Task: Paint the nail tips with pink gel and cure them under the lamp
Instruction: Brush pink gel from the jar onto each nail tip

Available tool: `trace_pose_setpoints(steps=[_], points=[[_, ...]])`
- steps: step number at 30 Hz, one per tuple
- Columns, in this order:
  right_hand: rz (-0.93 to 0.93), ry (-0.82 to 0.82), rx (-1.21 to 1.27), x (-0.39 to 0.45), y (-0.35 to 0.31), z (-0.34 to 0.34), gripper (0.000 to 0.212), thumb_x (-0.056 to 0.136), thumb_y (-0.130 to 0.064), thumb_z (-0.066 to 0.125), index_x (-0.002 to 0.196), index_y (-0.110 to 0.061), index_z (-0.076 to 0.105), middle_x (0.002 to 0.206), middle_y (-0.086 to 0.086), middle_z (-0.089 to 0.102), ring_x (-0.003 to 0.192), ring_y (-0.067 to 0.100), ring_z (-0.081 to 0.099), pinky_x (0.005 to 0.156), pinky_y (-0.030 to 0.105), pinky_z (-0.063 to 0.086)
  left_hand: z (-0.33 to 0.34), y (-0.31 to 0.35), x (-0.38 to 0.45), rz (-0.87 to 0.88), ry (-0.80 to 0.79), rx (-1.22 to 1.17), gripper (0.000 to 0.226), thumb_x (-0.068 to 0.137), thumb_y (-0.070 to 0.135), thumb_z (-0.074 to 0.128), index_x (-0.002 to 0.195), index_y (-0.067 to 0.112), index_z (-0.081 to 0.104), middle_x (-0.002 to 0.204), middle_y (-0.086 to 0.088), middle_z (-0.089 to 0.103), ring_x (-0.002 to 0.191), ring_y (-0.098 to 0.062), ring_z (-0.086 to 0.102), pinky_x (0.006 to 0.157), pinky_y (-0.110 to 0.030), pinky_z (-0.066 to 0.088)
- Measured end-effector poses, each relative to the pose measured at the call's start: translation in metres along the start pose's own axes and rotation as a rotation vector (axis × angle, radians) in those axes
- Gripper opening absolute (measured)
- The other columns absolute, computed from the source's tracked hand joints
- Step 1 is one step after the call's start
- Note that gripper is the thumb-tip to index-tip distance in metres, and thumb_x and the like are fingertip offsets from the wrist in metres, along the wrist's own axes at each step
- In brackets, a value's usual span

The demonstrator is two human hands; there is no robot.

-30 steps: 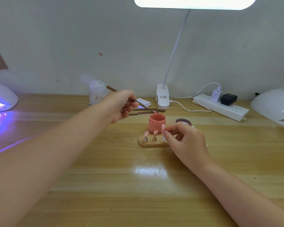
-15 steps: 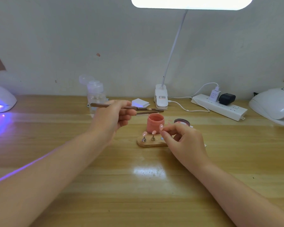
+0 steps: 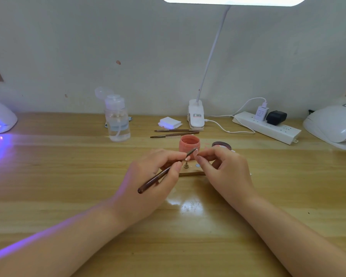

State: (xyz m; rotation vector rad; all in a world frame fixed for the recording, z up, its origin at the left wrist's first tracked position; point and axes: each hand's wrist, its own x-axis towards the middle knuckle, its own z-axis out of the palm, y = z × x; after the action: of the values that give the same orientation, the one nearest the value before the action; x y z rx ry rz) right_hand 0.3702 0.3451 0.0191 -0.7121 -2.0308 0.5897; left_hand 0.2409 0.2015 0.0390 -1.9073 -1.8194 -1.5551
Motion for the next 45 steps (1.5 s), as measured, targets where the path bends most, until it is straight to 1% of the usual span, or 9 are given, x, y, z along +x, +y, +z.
trace_pose_setpoints(steps=[3, 6, 12, 16, 22, 28, 33, 40, 45], points=[[-0.006, 0.0, -0.006, -0.0003, 0.0003, -0.0003, 0.004, 0.083, -0.019, 0.074, 0.083, -0.023, 0.074, 0.072, -0.012, 0.069, 0.058, 0.008, 0.055, 0.058, 0.024, 0.045, 0.0006, -0.0016, -0.0024, 0.01, -0.011, -0.005, 0.018, 0.091, 0.019, 0.058, 0.102, 0.024, 0.071, 0.092, 0.015, 0.07, 0.091, -0.006, 0.065, 0.082, -0.016, 0.047], [-0.011, 0.004, -0.007, -0.0005, 0.0007, -0.0005, 0.004, 0.083, -0.021, 0.073, 0.082, -0.025, 0.074, 0.069, -0.013, 0.067, 0.057, 0.009, 0.054, 0.056, 0.023, 0.043, 0.0, -0.0001, -0.0039, -0.007, 0.006, -0.027, 0.021, 0.088, 0.028, 0.05, 0.097, 0.026, 0.069, 0.087, 0.013, 0.07, 0.085, -0.007, 0.064, 0.075, -0.011, 0.045], [-0.027, 0.013, -0.012, 0.0, 0.001, -0.0009, 0.003, 0.083, -0.021, 0.074, 0.082, -0.024, 0.074, 0.07, -0.013, 0.068, 0.058, 0.01, 0.056, 0.057, 0.024, 0.045, 0.0021, 0.0005, -0.0021, 0.019, 0.001, -0.029, 0.024, 0.092, 0.012, 0.06, 0.111, 0.025, 0.068, 0.097, 0.011, 0.07, 0.094, -0.003, 0.064, 0.081, -0.008, 0.043], [-0.003, 0.007, 0.029, 0.0, 0.0018, -0.0002, 0.005, 0.083, -0.018, 0.073, 0.083, -0.023, 0.074, 0.07, -0.011, 0.069, 0.055, 0.007, 0.053, 0.058, 0.027, 0.047, 0.002, 0.0005, -0.0055, 0.038, 0.003, -0.01, 0.019, 0.089, 0.018, 0.056, 0.1, 0.021, 0.071, 0.09, 0.015, 0.068, 0.086, -0.005, 0.064, 0.078, -0.009, 0.044], [-0.027, 0.025, 0.08, -0.0007, -0.0005, -0.0004, 0.006, 0.084, -0.021, 0.074, 0.079, -0.025, 0.074, 0.071, -0.011, 0.071, 0.053, 0.012, 0.056, 0.056, 0.031, 0.049, 0.0015, 0.0054, -0.0016, -0.008, 0.001, 0.014, 0.025, 0.091, 0.019, 0.057, 0.108, 0.038, 0.059, 0.094, 0.023, 0.066, 0.092, 0.005, 0.06, 0.08, -0.003, 0.039], [0.012, 0.004, 0.109, -0.0005, 0.0002, -0.0011, 0.007, 0.082, -0.016, 0.074, 0.082, -0.023, 0.074, 0.069, -0.012, 0.069, 0.055, 0.012, 0.056, 0.057, 0.028, 0.047, 0.0005, 0.0029, -0.0065, -0.028, -0.014, -0.061, 0.02, 0.087, 0.025, 0.05, 0.096, 0.02, 0.067, 0.086, 0.013, 0.068, 0.082, -0.004, 0.062, 0.074, -0.006, 0.041], [0.017, 0.009, 0.136, -0.0007, -0.0009, -0.0008, 0.003, 0.084, -0.02, 0.074, 0.082, -0.021, 0.075, 0.068, -0.013, 0.07, 0.053, 0.016, 0.059, 0.057, 0.033, 0.051, 0.0035, 0.0048, -0.0029, -0.096, 0.01, -0.116, 0.022, 0.091, 0.02, 0.054, 0.104, 0.036, 0.061, 0.094, 0.017, 0.07, 0.089, -0.001, 0.064, 0.076, -0.006, 0.042], [0.016, 0.002, 0.138, -0.0006, -0.0029, -0.0016, 0.005, 0.085, -0.024, 0.073, 0.08, -0.023, 0.074, 0.07, -0.008, 0.07, 0.054, 0.019, 0.059, 0.059, 0.039, 0.052, 0.0019, 0.0021, -0.0045, -0.103, 0.032, -0.146, 0.018, 0.089, 0.034, 0.047, 0.099, 0.034, 0.063, 0.092, 0.016, 0.07, 0.087, -0.006, 0.065, 0.073, -0.008, 0.043], [0.024, -0.002, 0.133, -0.0011, -0.0035, -0.0024, 0.003, 0.085, -0.022, 0.072, 0.082, -0.022, 0.073, 0.072, -0.011, 0.07, 0.055, 0.016, 0.059, 0.059, 0.037, 0.052, 0.0043, 0.002, -0.0049, -0.116, -0.002, -0.164, 0.015, 0.091, 0.026, 0.052, 0.098, 0.032, 0.064, 0.089, 0.012, 0.07, 0.087, -0.01, 0.066, 0.074, -0.015, 0.048]])
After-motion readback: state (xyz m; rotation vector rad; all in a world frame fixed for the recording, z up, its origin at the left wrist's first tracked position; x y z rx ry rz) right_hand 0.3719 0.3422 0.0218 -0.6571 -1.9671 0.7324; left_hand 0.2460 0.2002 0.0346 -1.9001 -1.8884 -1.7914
